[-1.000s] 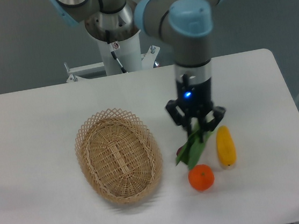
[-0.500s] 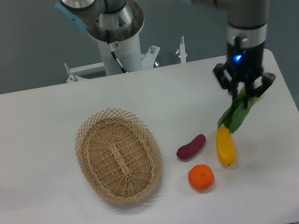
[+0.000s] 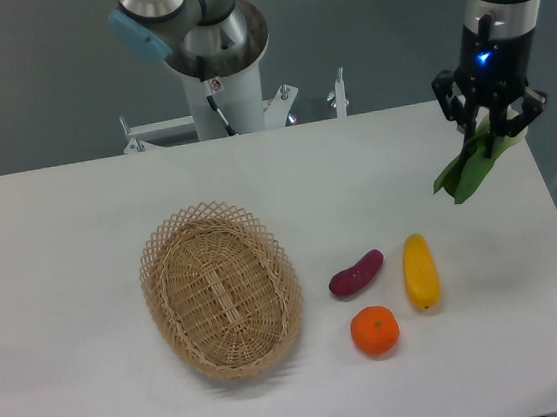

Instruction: Pick up the green vegetable from the basket

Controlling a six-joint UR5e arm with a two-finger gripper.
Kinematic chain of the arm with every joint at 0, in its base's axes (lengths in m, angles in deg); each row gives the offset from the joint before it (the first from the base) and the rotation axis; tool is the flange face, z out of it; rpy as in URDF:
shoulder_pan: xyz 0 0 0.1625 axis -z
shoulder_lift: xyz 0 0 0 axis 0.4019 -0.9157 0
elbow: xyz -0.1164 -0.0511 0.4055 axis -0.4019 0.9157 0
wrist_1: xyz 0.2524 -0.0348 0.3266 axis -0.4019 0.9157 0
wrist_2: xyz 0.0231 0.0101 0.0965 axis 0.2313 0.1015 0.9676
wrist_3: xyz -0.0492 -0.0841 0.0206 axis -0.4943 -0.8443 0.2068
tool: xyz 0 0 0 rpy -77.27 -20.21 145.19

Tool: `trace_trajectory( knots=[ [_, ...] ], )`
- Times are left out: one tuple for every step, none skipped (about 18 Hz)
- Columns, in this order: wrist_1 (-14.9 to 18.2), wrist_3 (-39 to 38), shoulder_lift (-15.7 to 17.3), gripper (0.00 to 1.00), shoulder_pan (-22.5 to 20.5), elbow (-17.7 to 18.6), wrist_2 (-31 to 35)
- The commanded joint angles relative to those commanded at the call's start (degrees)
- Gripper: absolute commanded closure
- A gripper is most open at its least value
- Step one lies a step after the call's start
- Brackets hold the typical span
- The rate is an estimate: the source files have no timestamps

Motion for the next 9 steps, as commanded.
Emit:
trace_trajectory(
  knots=[
    [0.0, -0.2, 0.0, 0.67, 0.2, 0.0, 0.0],
    [0.0, -0.3, 0.0, 0.67, 0.2, -0.1, 0.0],
    [0.0, -0.3, 0.0, 0.67, 0.2, -0.1, 0.0],
    [0.0, -0.3, 0.0, 0.67, 0.3, 0.0, 0.0],
    [0.0, -0.3, 0.0, 0.67, 0.3, 0.0, 0.0],
    [0.0, -0.3, 0.0, 0.67, 0.3, 0.0, 0.0],
    [-0.1, -0.3, 0.0, 0.67, 0.4, 0.0, 0.0],
    [-0.1, -0.3, 0.0, 0.67, 0.4, 0.1, 0.1],
    [-0.1, -0.3, 0.0, 0.67, 0.4, 0.1, 0.0]
  ],
)
